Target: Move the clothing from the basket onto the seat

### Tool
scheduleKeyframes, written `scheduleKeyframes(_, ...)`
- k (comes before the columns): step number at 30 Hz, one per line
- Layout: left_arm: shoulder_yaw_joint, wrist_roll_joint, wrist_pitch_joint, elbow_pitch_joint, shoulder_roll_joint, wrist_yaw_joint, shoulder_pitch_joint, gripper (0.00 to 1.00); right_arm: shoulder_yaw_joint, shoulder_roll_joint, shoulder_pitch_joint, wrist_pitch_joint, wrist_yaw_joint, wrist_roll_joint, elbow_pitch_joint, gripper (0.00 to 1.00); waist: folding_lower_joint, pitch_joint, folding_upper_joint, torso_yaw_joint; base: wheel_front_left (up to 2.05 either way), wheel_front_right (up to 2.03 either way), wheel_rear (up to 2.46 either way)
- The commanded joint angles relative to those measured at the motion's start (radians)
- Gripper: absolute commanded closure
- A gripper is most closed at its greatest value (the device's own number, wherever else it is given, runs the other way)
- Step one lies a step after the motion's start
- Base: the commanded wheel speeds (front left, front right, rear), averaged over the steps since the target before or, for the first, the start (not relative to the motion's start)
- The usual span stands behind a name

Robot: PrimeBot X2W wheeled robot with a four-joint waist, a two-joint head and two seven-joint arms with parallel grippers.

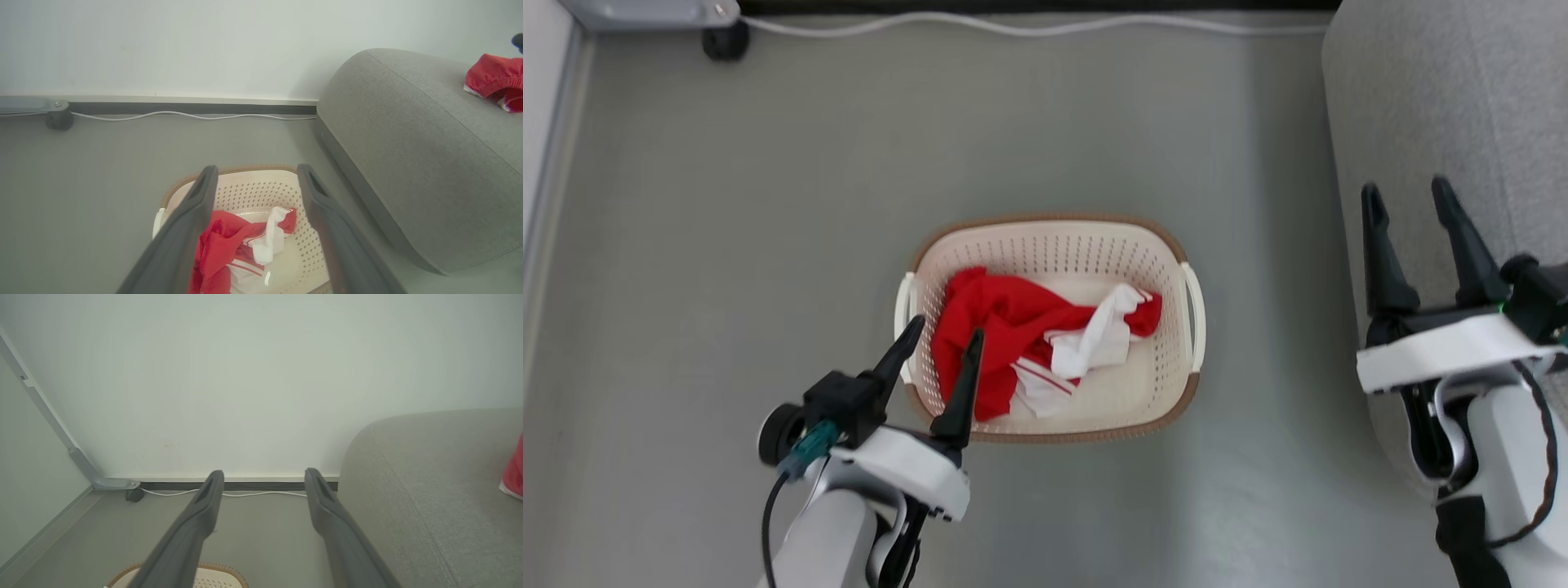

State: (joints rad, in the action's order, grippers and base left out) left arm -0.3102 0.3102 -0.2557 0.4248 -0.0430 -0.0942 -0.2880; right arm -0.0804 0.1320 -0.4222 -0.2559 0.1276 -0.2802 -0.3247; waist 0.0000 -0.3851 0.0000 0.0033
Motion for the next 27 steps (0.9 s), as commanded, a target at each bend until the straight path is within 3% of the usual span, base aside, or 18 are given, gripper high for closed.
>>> scheduleKeyframes(1,0.01,0.007,-0.006,-0.002,-0.007,0.009,-0.054,0.0,-0.027,0.009,-0.034,-0.006,0.003,0.0,0.04,0.0,0.0,-0.094,0.0,-0.017,0.0,0.0,0.0)
scheduleKeyframes(11,-0.084,-0.003,-0.006,0.17,-0.007,0.001,-0.273,0.0,-0.075,-0.007,-0.165,-0.006,0.003,-0.014,0.11,0.0,0.0,-0.27,0.0,-0.071,0.0,0.0,0.0)
scheduleKeyframes(27,-0.196,-0.088,-0.006,0.577,-0.026,-0.034,-0.629,0.0,-0.136,-0.064,-0.273,-0.006,0.003,-0.049,0.207,0.0,0.0,-0.5,0.0,-0.195,0.0,0.0,0.0)
